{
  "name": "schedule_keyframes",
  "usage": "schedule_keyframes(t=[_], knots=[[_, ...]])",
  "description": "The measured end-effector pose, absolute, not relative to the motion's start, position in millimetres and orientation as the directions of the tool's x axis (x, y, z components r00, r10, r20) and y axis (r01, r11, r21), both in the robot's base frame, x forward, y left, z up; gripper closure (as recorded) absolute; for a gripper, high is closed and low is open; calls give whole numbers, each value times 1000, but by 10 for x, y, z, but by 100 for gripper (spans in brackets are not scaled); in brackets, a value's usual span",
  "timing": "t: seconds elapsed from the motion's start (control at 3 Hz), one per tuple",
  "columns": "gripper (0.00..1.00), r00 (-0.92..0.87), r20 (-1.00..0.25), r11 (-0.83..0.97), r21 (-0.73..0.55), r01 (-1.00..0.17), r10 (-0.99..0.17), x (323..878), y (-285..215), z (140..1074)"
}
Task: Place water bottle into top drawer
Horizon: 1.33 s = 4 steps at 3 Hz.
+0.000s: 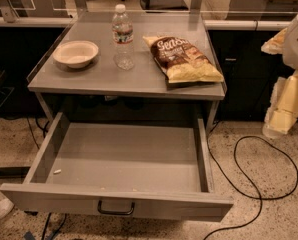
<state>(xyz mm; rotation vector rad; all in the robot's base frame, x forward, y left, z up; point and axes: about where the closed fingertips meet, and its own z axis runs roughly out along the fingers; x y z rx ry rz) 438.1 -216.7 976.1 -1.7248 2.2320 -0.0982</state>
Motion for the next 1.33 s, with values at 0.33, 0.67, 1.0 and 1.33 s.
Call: schedule_keyframes(t=[0.33, 0.67, 1.0, 1.33], knots=[[0, -222, -207, 270, -245, -931, -953, 4381, -2167, 9761], [0, -240, -228, 296, -255, -920, -944, 4503, -2082, 9714], [0, -267, -255, 333, -265, -905, -929, 4789, -1904, 9616], [0, -296, -297, 376, -260, -890, -908, 5102, -1745, 9537]])
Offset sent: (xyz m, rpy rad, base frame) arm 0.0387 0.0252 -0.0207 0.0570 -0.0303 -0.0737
